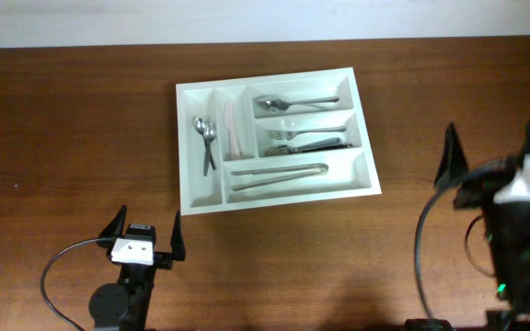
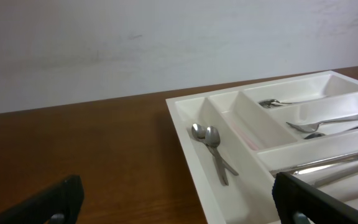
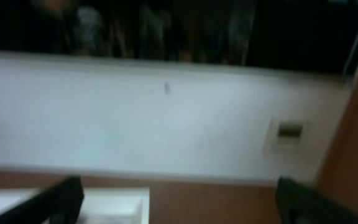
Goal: Pack container
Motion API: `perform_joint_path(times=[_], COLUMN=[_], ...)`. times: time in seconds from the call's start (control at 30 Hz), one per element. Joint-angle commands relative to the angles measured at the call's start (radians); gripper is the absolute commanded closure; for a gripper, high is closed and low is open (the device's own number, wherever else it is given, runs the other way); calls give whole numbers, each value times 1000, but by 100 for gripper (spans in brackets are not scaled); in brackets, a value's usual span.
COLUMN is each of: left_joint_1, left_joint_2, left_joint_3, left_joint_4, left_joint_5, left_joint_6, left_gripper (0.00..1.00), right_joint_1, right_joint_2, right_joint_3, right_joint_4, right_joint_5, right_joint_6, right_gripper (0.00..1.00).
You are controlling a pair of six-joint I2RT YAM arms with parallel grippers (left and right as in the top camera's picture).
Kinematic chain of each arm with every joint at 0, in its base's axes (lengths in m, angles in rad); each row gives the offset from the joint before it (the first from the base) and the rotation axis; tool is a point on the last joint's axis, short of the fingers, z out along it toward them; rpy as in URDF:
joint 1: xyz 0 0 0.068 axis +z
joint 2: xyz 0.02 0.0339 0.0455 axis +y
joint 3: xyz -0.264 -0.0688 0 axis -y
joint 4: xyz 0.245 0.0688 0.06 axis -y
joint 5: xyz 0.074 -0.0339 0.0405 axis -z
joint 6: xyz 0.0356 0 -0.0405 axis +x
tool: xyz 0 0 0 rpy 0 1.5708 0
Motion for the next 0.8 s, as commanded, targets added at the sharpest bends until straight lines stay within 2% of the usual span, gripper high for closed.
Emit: perform_joint_path(times=[0.0, 0.23, 0.33, 0.77], left_joint_1=[4, 4, 4, 4], left_joint_2=[-7, -7, -7, -7], left_joint_3=[-5, -5, -5, -5], left_joint_4=[-4, -4, -4, -4], left_joint_5=[-7, -7, -7, -7], left_joint_6=[16, 16, 16, 16], left_gripper=[1, 1, 1, 1], right_joint_1=[31, 82, 82, 80], right_joint_2=[-117, -306, -352, -533], right_joint_3=[-174, -478, -560, -754], right_joint_4=[127, 424, 492, 505], right_joint_5=[-34, -47, -47, -43], right_joint_6=[9, 8, 9, 8], right_gripper=[1, 1, 1, 1])
